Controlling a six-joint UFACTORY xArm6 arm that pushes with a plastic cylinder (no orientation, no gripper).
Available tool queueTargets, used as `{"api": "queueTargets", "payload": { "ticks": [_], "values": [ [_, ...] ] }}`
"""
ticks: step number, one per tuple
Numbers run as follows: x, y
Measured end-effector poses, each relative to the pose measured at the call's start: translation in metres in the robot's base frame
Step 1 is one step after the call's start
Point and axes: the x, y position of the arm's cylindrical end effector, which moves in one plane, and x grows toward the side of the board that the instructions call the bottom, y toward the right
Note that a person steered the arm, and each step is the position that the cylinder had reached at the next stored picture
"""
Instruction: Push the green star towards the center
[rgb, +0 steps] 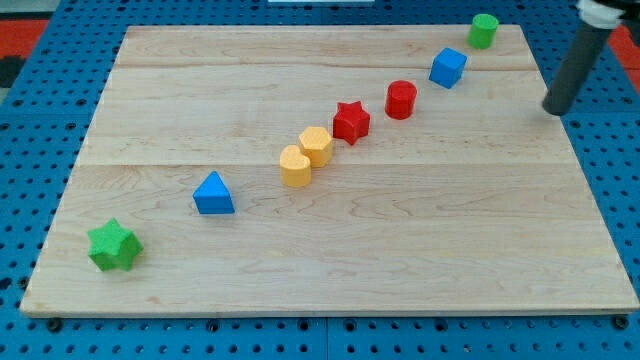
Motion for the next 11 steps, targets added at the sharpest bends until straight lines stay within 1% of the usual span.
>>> {"api": "queueTargets", "payload": {
  "ticks": [1, 2, 3, 4, 5, 6, 7, 8, 9, 10, 11],
  "values": [
    [0.009, -0.004],
    [-0.068, 0.017],
    [-0.14, 0.011],
    [-0.171, -0.029],
    [-0.14, -0.1],
    [-0.103, -0.194],
    [-0.102, -0.236],
    [-0.131, -0.215],
    [-0.119, -0.273],
    [-0.056, -0.357],
    [-0.029, -0.39]
  ]
}}
